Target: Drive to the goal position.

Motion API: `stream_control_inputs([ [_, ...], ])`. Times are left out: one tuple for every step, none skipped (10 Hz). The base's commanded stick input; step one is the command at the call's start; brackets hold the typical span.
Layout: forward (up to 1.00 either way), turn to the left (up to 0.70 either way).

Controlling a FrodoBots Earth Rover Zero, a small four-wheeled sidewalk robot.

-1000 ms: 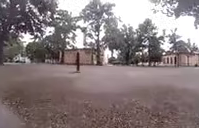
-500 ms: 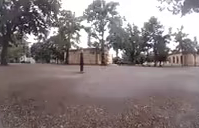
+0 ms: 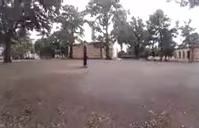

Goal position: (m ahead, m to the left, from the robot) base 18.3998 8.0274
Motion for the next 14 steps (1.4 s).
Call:
stream_control_inputs([
  [0.60,0.15],
  [0.60,0.00],
  [0.60,0.00],
  [0.60,0.00],
  [0.60,0.06],
  [0.60,0.15],
  [0.60,0.15],
  [0.60,0.15],
  [0.60,0.15],
  [0.60,0.15],
  [0.60,0.15],
  [0.60,0.15],
  [0.60,0.15],
  [0.60,0.15],
])
